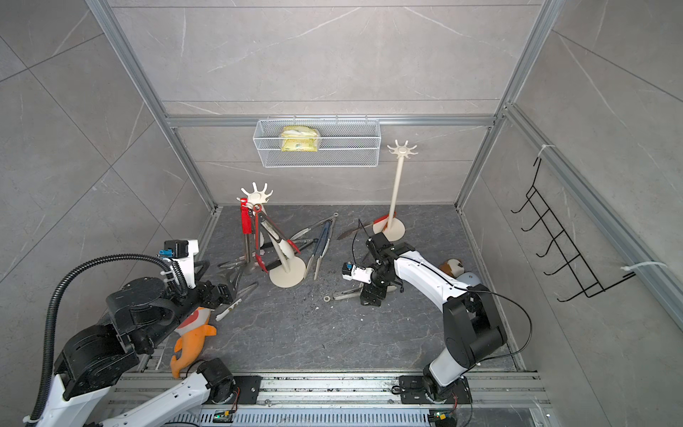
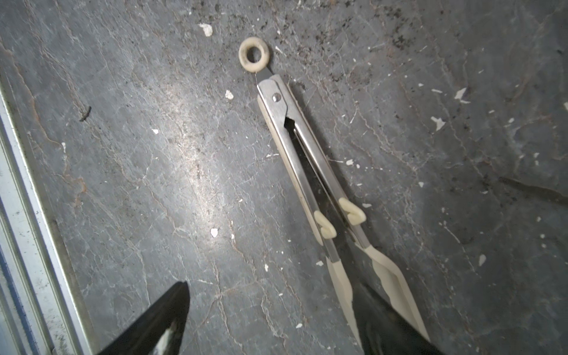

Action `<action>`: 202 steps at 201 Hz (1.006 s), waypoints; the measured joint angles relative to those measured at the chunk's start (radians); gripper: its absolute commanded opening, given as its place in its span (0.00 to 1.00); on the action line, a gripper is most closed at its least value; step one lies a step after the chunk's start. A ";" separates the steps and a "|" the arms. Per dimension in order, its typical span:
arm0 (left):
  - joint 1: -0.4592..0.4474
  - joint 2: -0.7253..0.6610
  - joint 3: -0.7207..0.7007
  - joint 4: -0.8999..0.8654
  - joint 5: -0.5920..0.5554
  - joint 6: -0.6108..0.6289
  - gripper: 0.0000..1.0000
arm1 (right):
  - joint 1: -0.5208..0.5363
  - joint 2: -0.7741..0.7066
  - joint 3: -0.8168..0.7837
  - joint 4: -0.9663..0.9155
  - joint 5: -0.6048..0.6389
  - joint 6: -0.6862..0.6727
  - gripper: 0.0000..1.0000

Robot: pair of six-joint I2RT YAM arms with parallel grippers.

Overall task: Hang food tongs on kitchen utensil racks
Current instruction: Pick up the food tongs from the center of the board.

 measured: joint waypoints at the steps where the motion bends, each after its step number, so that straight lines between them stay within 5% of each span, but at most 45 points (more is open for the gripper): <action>1: 0.000 0.000 0.000 -0.001 0.000 0.000 0.99 | 0.000 0.001 0.000 0.001 -0.001 0.000 0.83; 202: 0.000 -0.009 0.008 -0.048 -0.067 -0.011 0.99 | 0.000 0.106 -0.023 0.103 -0.005 -0.024 0.66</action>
